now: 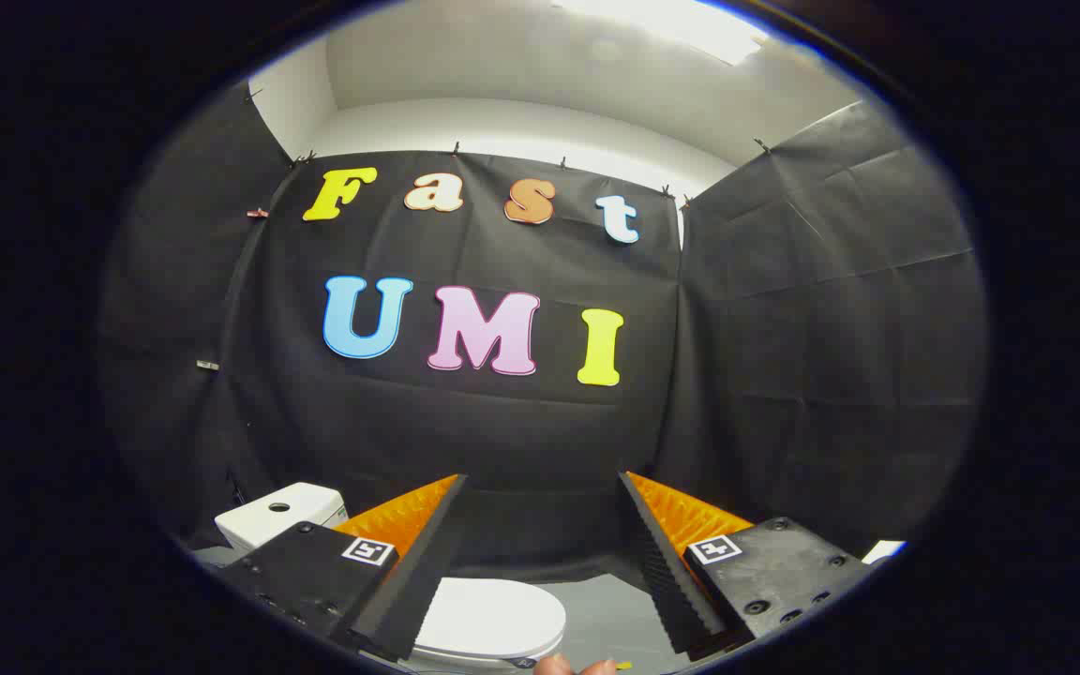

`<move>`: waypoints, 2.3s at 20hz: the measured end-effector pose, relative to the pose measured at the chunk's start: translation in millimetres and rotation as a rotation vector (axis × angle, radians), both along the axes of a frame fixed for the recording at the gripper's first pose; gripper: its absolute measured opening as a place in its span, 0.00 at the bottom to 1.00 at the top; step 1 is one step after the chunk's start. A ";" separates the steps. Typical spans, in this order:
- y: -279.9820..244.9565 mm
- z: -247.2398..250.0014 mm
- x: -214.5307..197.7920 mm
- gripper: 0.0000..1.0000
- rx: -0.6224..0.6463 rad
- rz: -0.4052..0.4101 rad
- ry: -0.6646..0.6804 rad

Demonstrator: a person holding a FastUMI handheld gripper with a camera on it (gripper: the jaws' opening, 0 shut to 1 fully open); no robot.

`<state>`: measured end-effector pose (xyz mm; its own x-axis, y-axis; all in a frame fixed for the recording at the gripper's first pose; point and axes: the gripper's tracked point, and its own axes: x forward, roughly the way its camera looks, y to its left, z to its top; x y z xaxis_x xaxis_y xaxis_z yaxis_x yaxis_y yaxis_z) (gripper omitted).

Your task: Open the toilet lid.

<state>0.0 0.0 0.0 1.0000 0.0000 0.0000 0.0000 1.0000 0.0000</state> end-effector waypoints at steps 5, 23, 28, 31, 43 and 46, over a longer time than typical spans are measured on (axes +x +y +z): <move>6.0 -10.4 2.1 0.98 -0.010 0.015 0.026; 12.2 -7.7 2.9 0.98 0.025 0.038 -0.001; 15.7 -15.8 8.8 0.98 -0.027 0.047 -0.045; 21.0 -25.6 10.8 0.98 -0.017 0.068 -0.071; 18.4 -145.2 31.5 0.98 0.015 0.102 -0.056; 16.1 -185.6 33.4 0.98 -0.031 0.120 -0.045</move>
